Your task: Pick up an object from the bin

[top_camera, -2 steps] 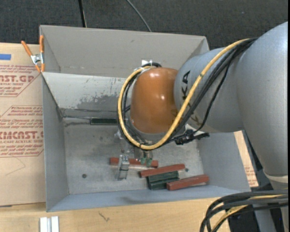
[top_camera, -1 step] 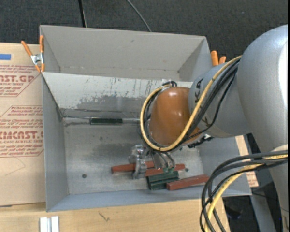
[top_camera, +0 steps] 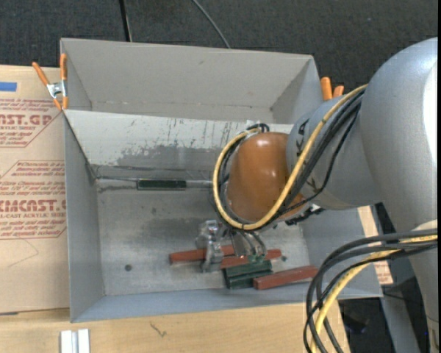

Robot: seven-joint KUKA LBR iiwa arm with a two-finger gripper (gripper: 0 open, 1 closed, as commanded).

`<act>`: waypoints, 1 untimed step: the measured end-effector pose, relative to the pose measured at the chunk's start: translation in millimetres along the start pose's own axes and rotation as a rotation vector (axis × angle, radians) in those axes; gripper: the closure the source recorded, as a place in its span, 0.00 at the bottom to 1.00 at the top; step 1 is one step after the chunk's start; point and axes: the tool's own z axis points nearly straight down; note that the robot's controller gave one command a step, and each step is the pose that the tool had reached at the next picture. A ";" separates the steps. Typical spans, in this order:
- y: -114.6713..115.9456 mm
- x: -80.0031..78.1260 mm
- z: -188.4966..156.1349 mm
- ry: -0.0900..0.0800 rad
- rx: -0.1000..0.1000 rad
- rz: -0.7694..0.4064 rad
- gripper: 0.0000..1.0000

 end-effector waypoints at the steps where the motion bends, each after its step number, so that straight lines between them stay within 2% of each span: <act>1: 35.5 3.1 -193.6 -0.010 -0.001 0.005 1.00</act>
Offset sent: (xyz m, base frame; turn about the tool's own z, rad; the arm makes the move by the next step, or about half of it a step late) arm 0.0000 0.0000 0.0000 0.0000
